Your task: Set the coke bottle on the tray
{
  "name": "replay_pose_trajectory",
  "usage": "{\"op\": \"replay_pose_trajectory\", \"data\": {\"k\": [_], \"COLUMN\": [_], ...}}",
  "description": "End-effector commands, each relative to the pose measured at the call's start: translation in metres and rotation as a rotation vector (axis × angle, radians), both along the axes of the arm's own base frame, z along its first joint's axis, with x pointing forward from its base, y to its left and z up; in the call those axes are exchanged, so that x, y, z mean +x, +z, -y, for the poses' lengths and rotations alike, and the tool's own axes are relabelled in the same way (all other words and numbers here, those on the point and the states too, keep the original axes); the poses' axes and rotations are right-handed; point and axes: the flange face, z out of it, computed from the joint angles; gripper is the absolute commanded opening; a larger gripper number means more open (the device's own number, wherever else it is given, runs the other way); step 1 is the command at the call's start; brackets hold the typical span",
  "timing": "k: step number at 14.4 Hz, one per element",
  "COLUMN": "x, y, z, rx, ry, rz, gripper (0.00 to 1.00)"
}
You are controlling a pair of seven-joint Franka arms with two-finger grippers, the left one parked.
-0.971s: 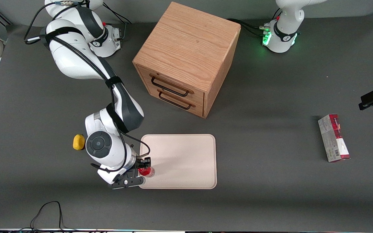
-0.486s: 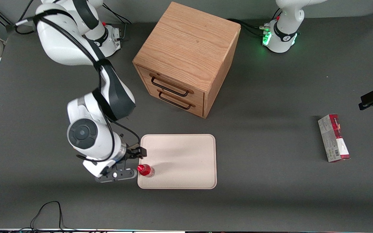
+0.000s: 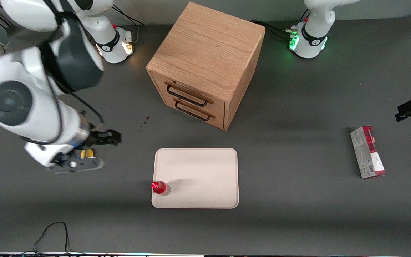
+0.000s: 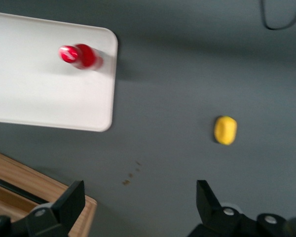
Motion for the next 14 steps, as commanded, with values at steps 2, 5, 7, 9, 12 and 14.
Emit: {"op": "replay_pose_trajectory", "data": {"k": [2,5,7,9,12,14], "x": [-0.026,-0.044,-0.059,-0.073,-0.093,-0.098], "y": [0.025,0.043,0.047,0.046,0.043,0.044], "z": [0.083,0.137,0.165,0.182,0.188,0.189], "rx": [0.007,0.026,0.045,0.064,0.064,0.061], "ry": [0.021,0.017,0.041,0.012,0.009,0.008], "rz": [-0.031,0.008,0.053,0.074,0.132,0.126], "gripper": [1.00,1.00,1.00,1.00,1.00,1.00]}}
